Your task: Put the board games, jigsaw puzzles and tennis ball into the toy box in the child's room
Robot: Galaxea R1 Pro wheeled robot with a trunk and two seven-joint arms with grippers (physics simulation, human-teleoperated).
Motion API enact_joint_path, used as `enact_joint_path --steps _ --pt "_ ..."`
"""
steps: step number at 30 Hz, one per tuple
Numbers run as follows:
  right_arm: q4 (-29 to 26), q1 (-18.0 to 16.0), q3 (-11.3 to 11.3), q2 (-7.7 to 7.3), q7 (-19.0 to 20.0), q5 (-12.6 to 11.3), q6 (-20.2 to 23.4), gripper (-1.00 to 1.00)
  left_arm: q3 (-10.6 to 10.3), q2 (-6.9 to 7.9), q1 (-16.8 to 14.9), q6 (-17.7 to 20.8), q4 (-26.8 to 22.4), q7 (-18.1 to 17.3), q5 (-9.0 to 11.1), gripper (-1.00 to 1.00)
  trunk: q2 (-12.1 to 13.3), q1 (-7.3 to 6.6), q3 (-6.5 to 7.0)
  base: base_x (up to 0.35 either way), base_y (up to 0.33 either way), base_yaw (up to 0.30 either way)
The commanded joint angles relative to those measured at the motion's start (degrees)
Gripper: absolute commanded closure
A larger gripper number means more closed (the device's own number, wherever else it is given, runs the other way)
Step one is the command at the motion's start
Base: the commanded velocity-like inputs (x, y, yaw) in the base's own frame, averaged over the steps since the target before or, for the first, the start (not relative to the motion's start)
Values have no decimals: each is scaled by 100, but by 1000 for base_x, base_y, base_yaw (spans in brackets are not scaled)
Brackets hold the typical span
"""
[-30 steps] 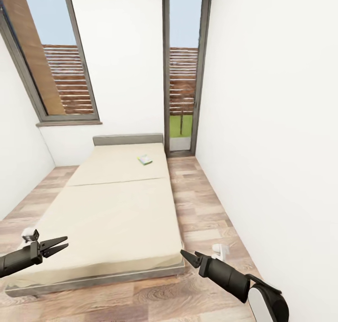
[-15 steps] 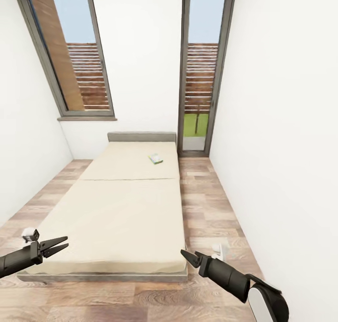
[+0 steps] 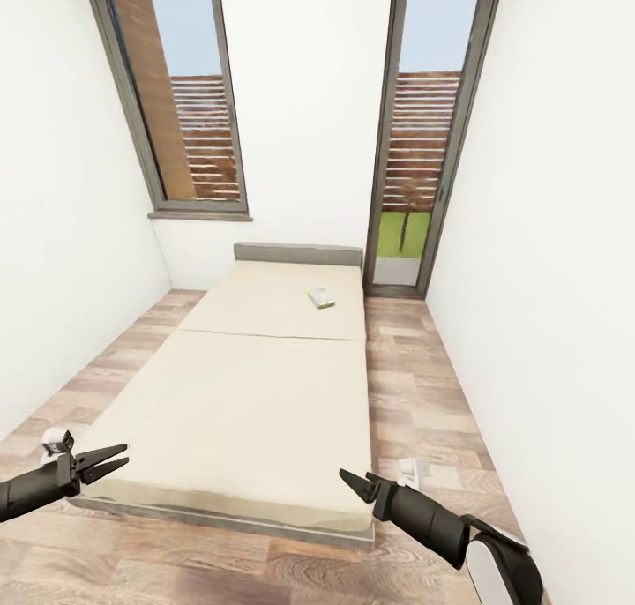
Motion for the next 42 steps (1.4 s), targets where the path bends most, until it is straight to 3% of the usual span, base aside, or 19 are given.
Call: enact_joint_path --steps 1,20,42 --pt "-5 -5 -7 5 -2 -28 40 -100 1 -1 -6 61 1 -25 -6 -100 -12 5 -18 141 -1 234" --pt "-5 -3 2 22 -10 -28 19 -100 1 -7 -6 61 1 -25 0 -100 -12 5 -125 102 0 235" --pt "-5 -4 9 37 -10 -28 15 -100 1 -8 -6 61 1 -25 1 -100 -12 5 -96 -32 0 279"
